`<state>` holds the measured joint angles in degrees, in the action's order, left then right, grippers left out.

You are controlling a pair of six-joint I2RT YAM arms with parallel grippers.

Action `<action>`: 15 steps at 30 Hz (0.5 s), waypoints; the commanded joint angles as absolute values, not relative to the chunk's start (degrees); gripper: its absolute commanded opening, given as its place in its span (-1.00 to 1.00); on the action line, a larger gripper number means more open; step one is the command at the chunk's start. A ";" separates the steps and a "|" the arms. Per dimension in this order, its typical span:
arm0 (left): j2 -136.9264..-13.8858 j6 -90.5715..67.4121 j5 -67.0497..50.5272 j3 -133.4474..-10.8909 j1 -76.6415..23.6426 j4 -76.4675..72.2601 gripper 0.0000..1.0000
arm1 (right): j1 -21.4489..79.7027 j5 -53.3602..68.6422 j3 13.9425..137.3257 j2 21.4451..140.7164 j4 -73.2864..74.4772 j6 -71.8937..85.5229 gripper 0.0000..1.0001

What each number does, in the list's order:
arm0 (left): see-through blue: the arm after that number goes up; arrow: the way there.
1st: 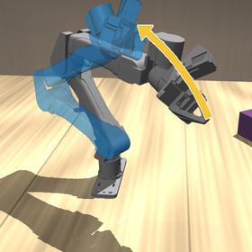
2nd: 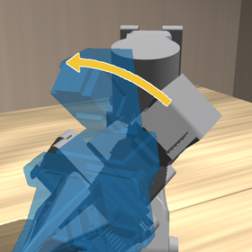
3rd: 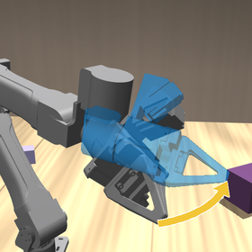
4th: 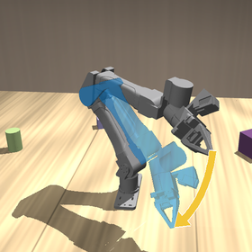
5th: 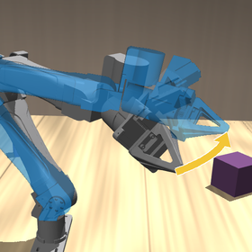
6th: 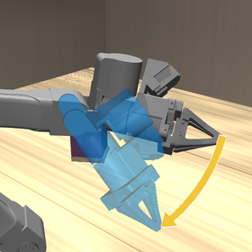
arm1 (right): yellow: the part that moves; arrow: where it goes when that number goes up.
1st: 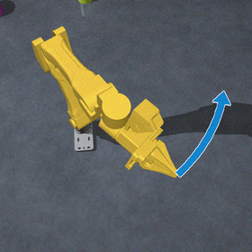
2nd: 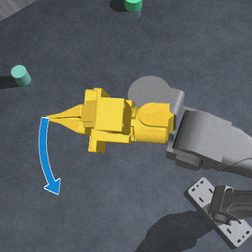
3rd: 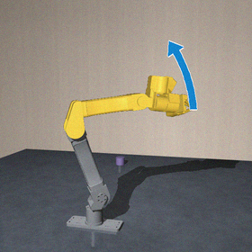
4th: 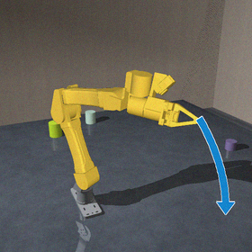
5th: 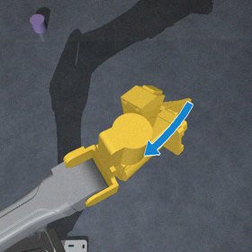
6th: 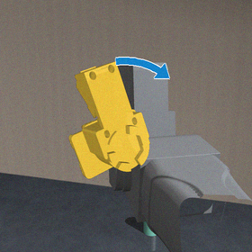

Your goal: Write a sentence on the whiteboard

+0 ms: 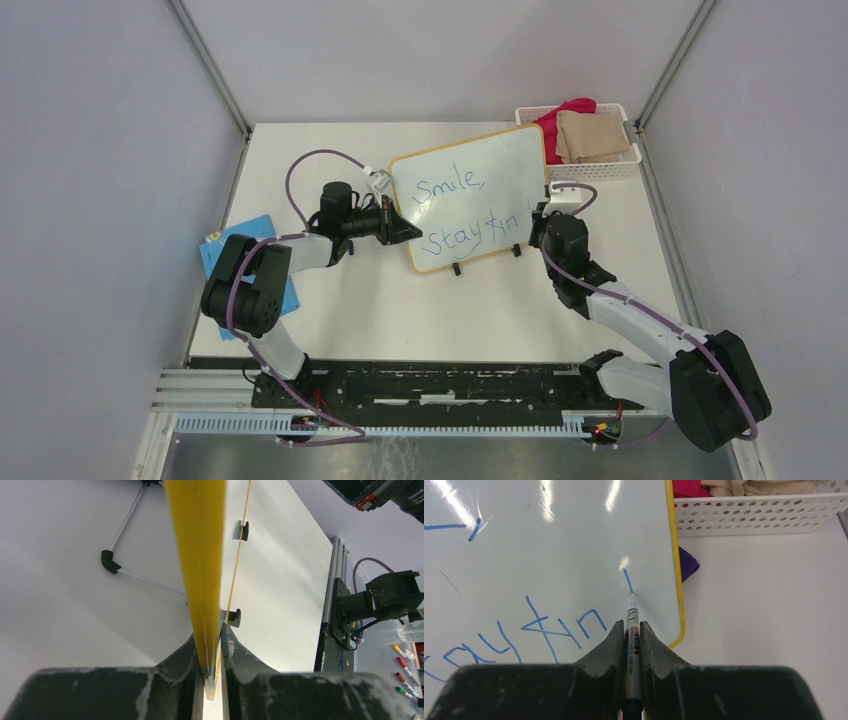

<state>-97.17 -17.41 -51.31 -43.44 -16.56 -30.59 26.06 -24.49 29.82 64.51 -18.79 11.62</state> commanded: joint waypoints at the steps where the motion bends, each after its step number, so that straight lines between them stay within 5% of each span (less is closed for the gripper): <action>1: -97.38 -13.98 -47.63 -43.64 -17.31 -25.93 -0.96 | 25.72 -23.89 27.40 63.59 -19.84 13.19 -1.00; 15: -97.47 -14.02 -47.55 -43.73 -17.57 -25.93 -0.96 | 25.68 -23.29 23.86 62.27 -19.75 14.24 -1.00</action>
